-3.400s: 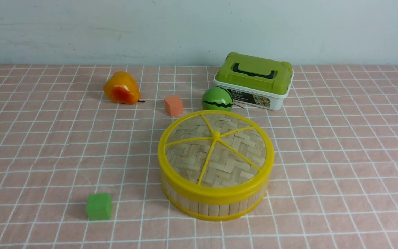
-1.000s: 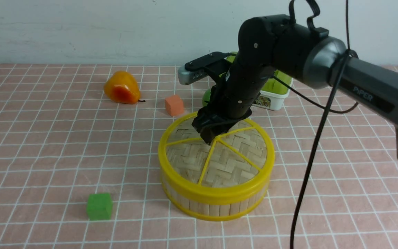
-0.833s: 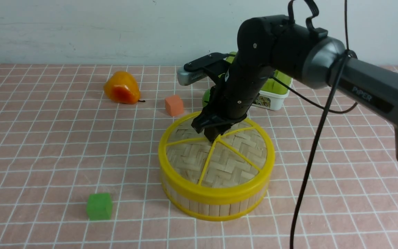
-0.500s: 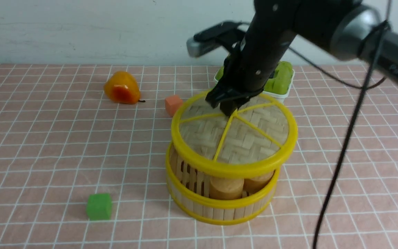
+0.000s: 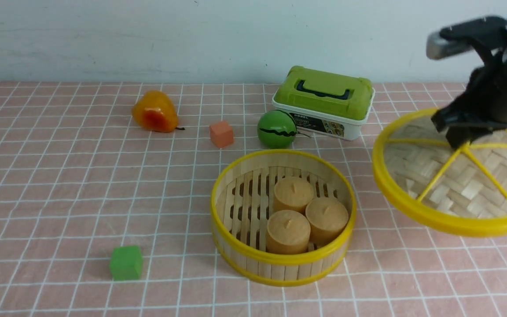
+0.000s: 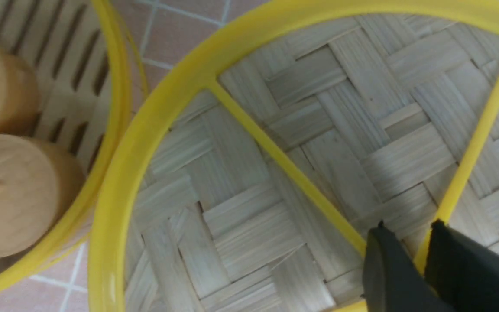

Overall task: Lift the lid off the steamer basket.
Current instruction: Use the right arm to place the steamer lid on the table

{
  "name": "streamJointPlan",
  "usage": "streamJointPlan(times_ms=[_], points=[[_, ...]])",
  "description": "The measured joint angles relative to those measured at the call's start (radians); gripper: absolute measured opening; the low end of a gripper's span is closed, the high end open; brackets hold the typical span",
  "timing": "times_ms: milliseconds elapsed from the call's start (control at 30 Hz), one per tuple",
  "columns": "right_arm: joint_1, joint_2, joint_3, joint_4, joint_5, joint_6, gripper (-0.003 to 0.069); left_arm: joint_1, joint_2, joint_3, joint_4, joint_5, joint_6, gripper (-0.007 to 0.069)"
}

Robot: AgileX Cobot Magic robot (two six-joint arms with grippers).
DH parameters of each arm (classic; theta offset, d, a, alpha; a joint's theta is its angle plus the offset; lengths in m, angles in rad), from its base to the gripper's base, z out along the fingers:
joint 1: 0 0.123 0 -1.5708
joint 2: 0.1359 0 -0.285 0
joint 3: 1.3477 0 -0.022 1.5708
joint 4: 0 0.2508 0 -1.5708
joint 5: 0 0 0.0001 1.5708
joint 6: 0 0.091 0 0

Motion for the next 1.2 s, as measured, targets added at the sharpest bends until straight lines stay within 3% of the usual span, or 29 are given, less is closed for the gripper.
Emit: streamJointPlan(times_ms=[233, 500, 633, 867, 967, 1100, 1133, 1200], points=[[-0.003, 0.105, 0.156, 0.03, -0.234, 0.0, 0.0083, 0.0, 0.0, 0.0, 0.0, 0.0, 0.0, 0.0239], [0.001, 0.164, 0.16, 0.124, -0.29, -0.031, 0.0083, 0.0, 0.0, 0.0, 0.0, 0.0, 0.0, 0.0239], [0.062, 0.164, 0.16, 0.177, -0.338, -0.122, 0.0083, 0.0, 0.0, 0.0, 0.0, 0.0, 0.0, 0.0239], [0.102, 0.168, 0.16, 0.201, -0.343, -0.131, 0.0098, 0.0, 0.0, 0.0, 0.0, 0.0, 0.0, 0.0239], [0.085, 0.168, 0.16, 0.184, -0.333, -0.078, 0.0141, 0.0, 0.0, 0.0, 0.0, 0.0, 0.0, 0.0239], [0.044, 0.16, 0.16, 0.14, -0.311, 0.02, 0.0295, 0.0, 0.0, 0.0, 0.0, 0.0, 0.0, 0.0239], [0.044, 0.16, 0.16, 0.14, -0.311, 0.02, 0.0295, 0.0, 0.0, 0.0, 0.0, 0.0, 0.0, 0.0239], [0.038, 0.122, 0.161, 0.132, -0.272, 0.025, 0.0363, 0.0, 0.0, 0.0, 0.0, 0.0, 0.0, 0.0239]])
